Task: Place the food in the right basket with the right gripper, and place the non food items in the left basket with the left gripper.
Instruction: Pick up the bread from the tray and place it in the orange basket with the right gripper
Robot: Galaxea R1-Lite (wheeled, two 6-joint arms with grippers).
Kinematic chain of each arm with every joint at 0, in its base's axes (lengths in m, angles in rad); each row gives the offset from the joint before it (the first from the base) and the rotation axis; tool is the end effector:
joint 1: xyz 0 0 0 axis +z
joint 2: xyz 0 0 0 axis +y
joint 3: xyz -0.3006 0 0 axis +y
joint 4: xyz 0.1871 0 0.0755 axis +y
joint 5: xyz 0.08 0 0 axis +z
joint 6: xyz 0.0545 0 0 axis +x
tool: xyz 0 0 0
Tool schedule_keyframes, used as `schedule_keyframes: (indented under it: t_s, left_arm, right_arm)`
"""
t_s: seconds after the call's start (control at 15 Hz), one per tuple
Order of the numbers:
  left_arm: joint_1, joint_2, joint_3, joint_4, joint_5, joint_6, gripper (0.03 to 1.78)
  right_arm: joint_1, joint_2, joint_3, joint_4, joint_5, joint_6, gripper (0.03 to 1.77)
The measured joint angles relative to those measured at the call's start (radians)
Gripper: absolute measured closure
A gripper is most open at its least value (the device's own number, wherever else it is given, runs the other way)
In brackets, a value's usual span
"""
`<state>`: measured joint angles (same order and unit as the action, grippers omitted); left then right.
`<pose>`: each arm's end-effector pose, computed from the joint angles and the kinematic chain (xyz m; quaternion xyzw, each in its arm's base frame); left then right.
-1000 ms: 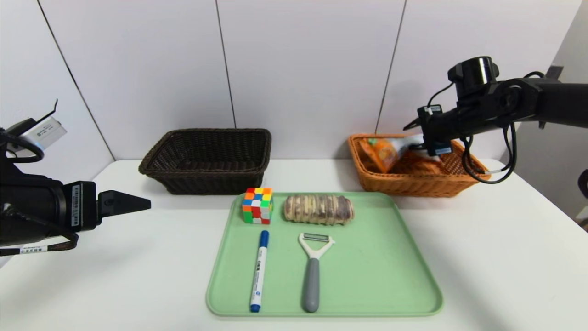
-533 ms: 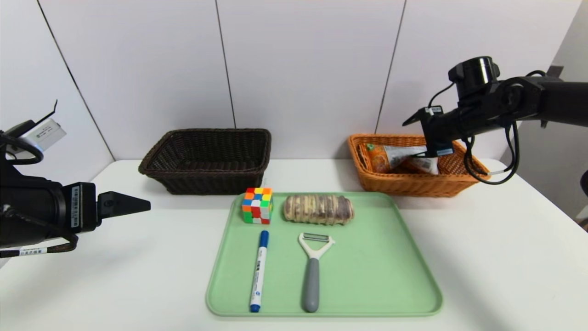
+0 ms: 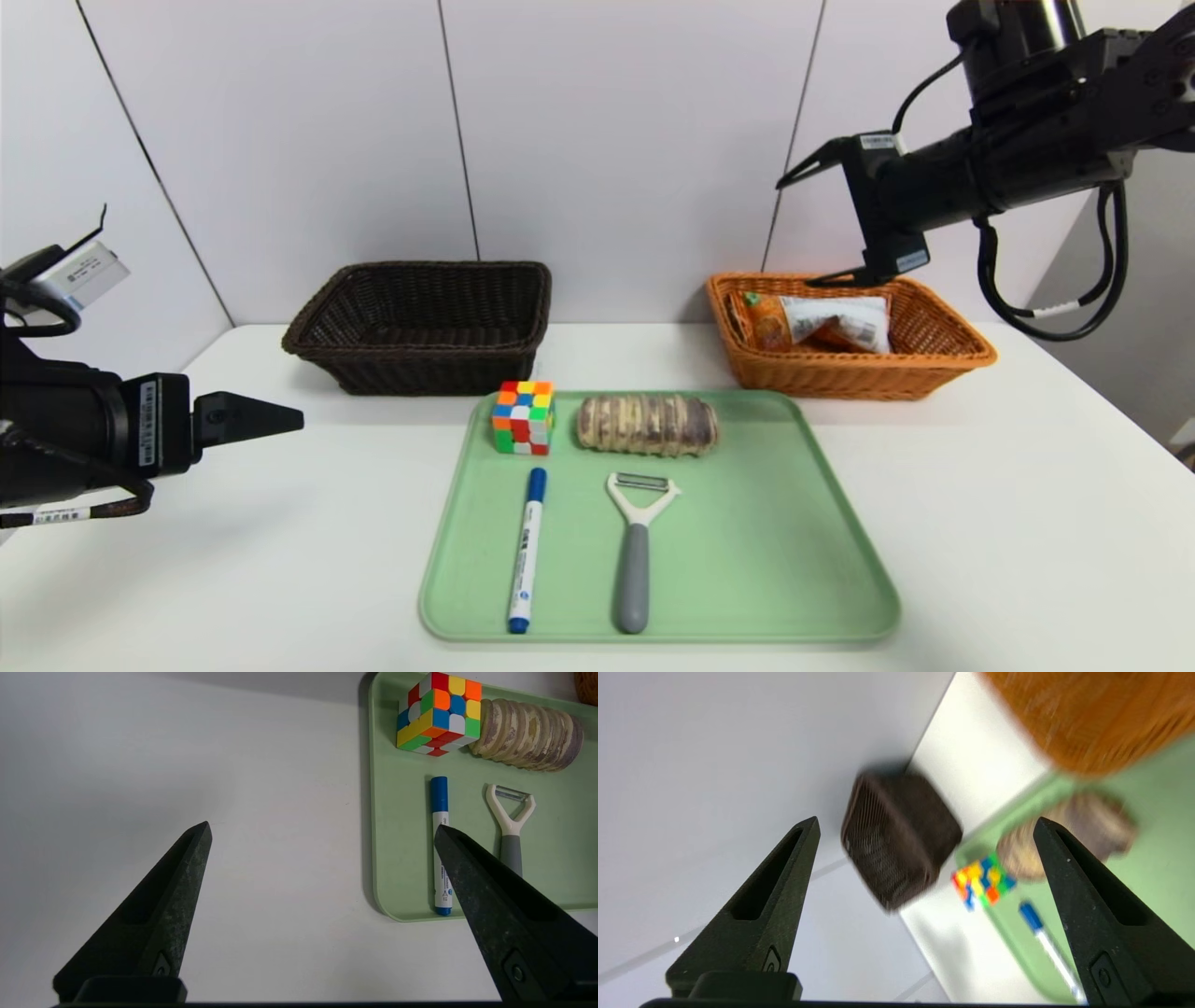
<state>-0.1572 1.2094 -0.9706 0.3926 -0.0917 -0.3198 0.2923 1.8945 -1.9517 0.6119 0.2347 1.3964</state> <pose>0.1985 -0.0365 0.2310 -0.1401 0.3251 -0.0671 0.9328 0.3709 0.1248 0.3010 0.5909 0.3707 0.0159 0.7164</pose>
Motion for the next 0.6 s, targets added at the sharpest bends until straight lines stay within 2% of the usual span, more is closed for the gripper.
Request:
schedule_keyframes:
  t_s: [0.33,0.6]
  left_arm:
    - [-0.001,-0.016,0.024,-0.005,0.000,-0.001,0.12]
    - [-0.001,-0.032,0.026,-0.001,0.000,-0.001,0.12]
  right_arm:
    - [0.244,-0.063,0.020,0.117,0.003,0.030,0.16]
    - [0.300,-0.023,0.032,0.130,-0.004,0.020,0.13]
